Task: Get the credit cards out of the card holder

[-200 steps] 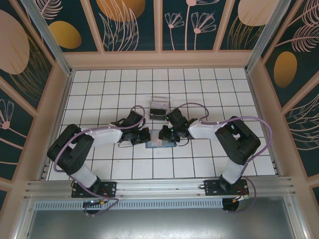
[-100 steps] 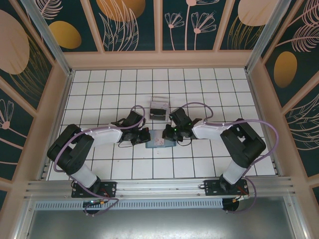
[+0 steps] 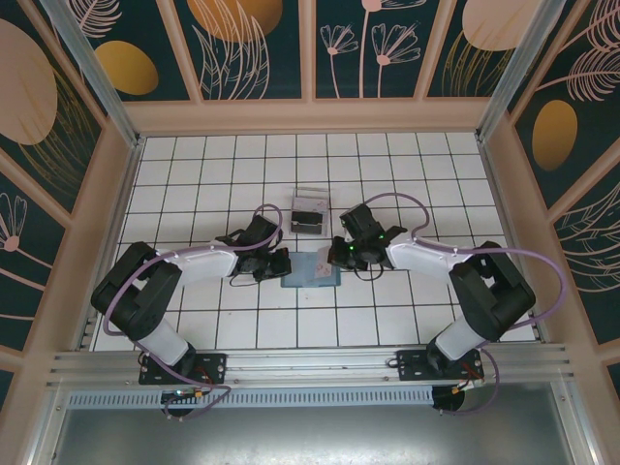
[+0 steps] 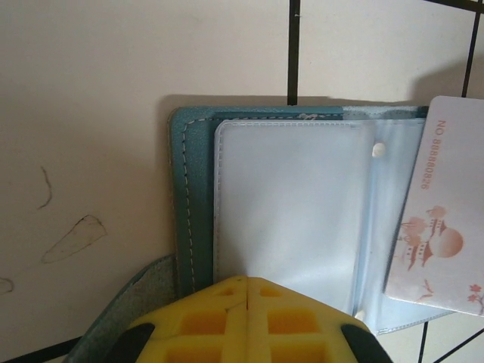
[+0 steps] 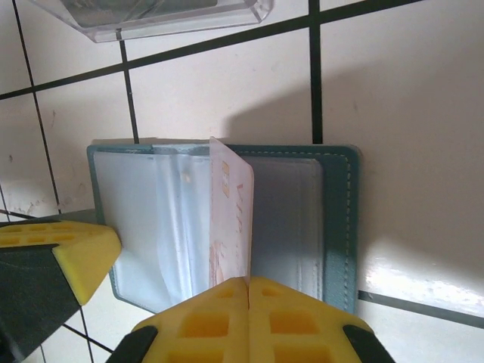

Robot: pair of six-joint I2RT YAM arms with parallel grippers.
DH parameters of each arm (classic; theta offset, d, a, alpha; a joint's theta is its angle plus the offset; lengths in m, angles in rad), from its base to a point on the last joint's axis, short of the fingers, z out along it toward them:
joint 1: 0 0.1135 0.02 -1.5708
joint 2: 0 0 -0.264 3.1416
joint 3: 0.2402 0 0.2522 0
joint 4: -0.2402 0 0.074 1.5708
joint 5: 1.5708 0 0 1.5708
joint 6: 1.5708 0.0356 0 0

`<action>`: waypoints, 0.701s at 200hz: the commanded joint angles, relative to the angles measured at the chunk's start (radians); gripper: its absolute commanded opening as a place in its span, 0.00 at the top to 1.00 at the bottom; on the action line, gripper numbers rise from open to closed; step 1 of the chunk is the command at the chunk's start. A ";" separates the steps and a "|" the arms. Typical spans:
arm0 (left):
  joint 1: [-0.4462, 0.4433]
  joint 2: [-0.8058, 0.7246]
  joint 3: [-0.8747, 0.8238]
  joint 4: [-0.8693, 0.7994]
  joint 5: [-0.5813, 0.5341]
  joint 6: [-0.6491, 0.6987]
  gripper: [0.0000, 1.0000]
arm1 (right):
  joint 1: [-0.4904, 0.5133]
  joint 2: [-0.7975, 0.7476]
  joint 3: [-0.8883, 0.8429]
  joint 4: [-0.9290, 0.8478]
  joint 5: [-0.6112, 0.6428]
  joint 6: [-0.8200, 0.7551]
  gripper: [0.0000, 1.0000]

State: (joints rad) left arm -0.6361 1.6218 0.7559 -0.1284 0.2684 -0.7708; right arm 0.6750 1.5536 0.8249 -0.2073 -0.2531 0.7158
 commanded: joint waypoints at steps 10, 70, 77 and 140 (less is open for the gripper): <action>0.011 -0.005 -0.003 -0.116 -0.084 0.031 0.95 | -0.013 -0.036 0.035 -0.100 0.071 -0.043 1.00; 0.026 -0.034 0.000 -0.144 -0.100 0.047 0.94 | -0.018 -0.049 0.082 -0.182 0.132 -0.081 1.00; 0.026 -0.036 0.003 -0.146 -0.098 0.047 0.94 | -0.020 -0.050 0.089 -0.190 0.136 -0.085 1.00; 0.026 -0.070 0.029 -0.138 -0.081 0.053 0.90 | -0.027 -0.059 0.190 -0.236 0.144 -0.224 1.00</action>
State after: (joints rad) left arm -0.6170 1.5826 0.7605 -0.2218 0.2008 -0.7357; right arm 0.6556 1.5173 0.9478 -0.3973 -0.1333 0.6056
